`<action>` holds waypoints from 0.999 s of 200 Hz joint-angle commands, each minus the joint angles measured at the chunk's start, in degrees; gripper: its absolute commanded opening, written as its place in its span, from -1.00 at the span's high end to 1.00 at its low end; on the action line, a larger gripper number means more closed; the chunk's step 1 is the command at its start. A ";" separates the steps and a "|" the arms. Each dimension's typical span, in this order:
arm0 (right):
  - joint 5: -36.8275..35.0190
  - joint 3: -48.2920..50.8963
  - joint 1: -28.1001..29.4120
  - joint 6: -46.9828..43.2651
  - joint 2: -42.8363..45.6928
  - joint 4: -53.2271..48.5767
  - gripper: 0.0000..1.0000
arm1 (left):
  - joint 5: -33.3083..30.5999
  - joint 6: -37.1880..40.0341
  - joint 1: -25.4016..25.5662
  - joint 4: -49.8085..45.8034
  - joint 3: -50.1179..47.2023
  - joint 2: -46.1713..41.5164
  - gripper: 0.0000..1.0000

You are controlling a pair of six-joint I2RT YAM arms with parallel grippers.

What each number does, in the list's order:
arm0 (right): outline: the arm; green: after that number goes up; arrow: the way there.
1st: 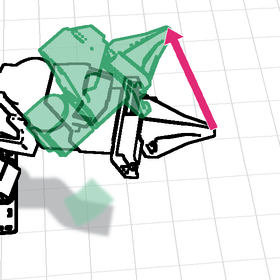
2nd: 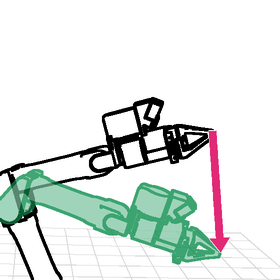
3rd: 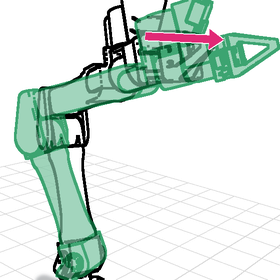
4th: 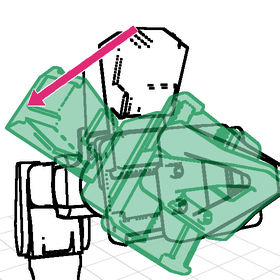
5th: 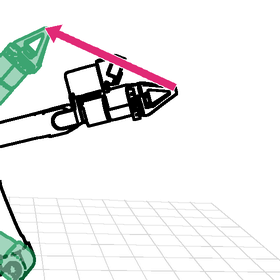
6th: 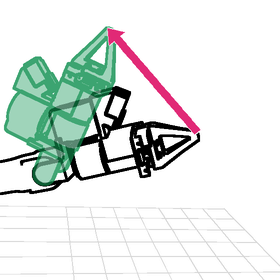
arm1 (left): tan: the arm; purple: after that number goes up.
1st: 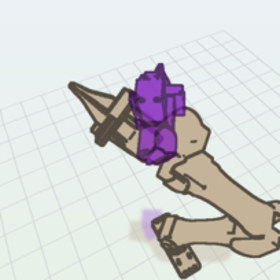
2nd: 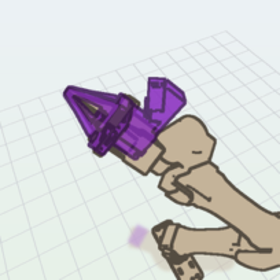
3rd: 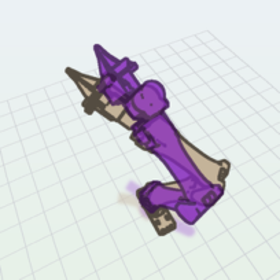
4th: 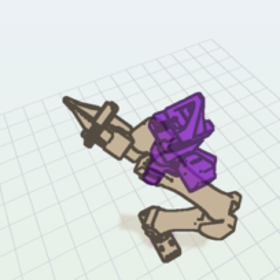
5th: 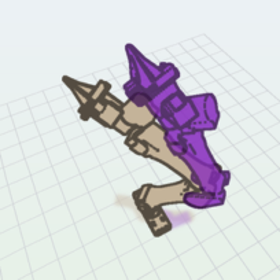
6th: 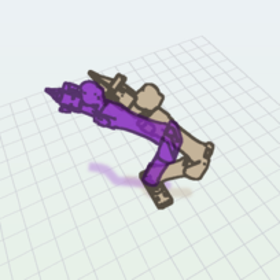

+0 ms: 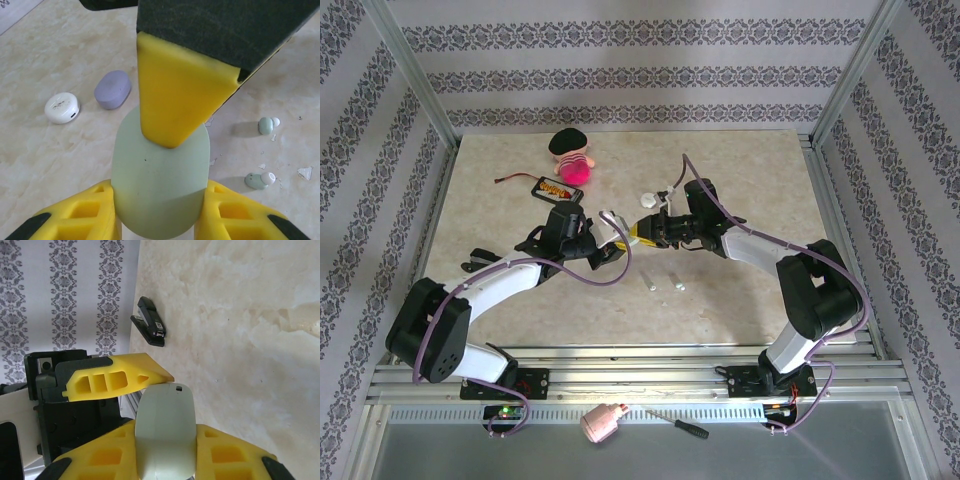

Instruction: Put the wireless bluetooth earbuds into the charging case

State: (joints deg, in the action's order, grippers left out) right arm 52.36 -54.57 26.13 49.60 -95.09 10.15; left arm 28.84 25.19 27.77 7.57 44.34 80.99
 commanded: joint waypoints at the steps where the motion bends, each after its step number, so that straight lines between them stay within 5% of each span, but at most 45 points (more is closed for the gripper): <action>1: 0.18 -0.88 0.15 1.64 -0.09 1.96 0.67 | 1.77 0.69 0.88 5.98 -1.21 -1.00 0.26; 45: 1.73 1.44 -1.39 9.19 3.26 10.44 0.67 | 3.68 -5.40 0.14 16.35 -5.48 -4.34 -0.52; 66: 2.84 5.01 -2.74 19.54 4.80 23.02 0.67 | 7.87 -12.26 -1.99 27.70 -8.99 -5.54 -0.63; 120: 1.68 10.23 -2.05 40.63 4.32 52.48 0.73 | 17.27 -30.96 -4.59 61.31 -12.24 1.98 -0.73; 147: -0.30 11.41 -0.98 46.41 3.94 59.71 0.74 | 18.45 -36.32 -4.74 73.84 -12.16 6.17 -0.62; 200: -2.70 12.84 0.37 52.02 1.85 68.19 0.77 | 19.45 -35.65 -4.83 74.21 -11.20 6.73 -0.34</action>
State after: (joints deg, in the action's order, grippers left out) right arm 51.68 -42.96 26.17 97.41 -91.92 68.79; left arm 45.93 -8.34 23.51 75.13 32.40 88.05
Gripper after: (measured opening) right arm 0.198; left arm 0.703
